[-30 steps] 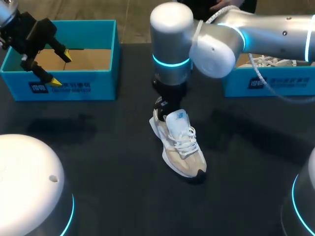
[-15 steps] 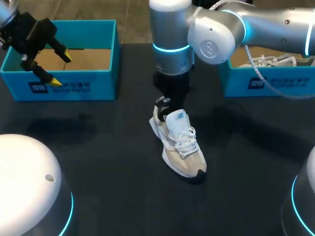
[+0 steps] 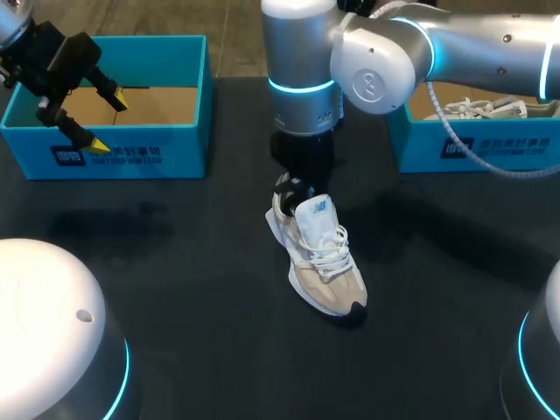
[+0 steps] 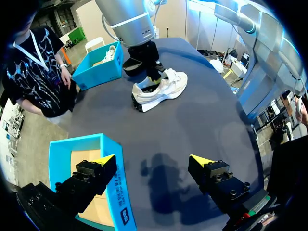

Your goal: Take the shoe out of the shoebox, open the shoe tongue, remove and reinsert the insole, then place the shoe into the shoebox

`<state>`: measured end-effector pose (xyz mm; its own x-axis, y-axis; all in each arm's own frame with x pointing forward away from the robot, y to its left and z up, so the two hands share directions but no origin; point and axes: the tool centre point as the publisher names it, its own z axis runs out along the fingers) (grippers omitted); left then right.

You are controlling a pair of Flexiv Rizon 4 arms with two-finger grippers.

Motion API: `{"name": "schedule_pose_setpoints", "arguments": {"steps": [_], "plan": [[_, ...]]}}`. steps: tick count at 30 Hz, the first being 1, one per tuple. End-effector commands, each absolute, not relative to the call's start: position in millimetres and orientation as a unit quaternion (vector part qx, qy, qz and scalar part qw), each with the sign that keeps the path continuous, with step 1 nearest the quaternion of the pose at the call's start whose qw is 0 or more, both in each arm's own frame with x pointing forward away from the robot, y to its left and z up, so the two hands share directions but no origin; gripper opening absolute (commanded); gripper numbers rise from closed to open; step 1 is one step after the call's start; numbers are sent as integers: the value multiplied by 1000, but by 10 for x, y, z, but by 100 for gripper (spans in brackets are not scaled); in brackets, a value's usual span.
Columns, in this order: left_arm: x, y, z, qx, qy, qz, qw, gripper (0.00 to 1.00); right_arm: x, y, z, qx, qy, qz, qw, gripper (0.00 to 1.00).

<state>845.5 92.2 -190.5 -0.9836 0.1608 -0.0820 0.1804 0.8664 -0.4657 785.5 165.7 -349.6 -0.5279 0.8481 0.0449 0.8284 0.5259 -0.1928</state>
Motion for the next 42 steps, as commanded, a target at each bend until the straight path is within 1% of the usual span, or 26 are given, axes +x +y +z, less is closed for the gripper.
{"name": "schedule_pose_setpoints", "arguments": {"steps": [1, 15, 24, 35, 36, 37, 38, 39, 40, 42], "plan": [[8453, 925, -1900, 89, 966, -241, 20, 100, 7856, 1687, -3510, -480, -872, 73, 69, 100], [8453, 925, -1900, 89, 966, -241, 20, 100, 7844, 1725, -3487, -475, -873, 81, 72, 100], [8453, 925, -1900, 89, 966, -241, 20, 100, 7831, 1755, -3381, -474, -875, 80, 59, 100], [8453, 925, -1900, 89, 966, -241, 20, 100, 7683, 1701, -3055, -493, -868, 57, 23, 99], [8453, 925, -1900, 89, 966, -241, 20, 100, 7666, 1689, -3038, -496, -866, 57, 21, 85], [8453, 925, -1900, 89, 966, -241, 20, 100, 7652, 1677, -3031, -496, -866, 56, 21, 75], [8453, 925, -1900, 89, 966, -241, 20, 100, 7637, 1668, -3024, -499, -865, 54, 19, 71], [8453, 925, -1900, 89, 966, -241, 20, 100, 7620, 1660, -3017, -500, -864, 54, 19, 64], [8453, 925, -1900, 89, 966, -241, 20, 100, 7605, 1657, -3016, -501, -864, 54, 18, 55], [8453, 925, -1900, 89, 966, -241, 20, 100, 7578, 1655, -3014, -504, -862, 54, 12, 49]]}}
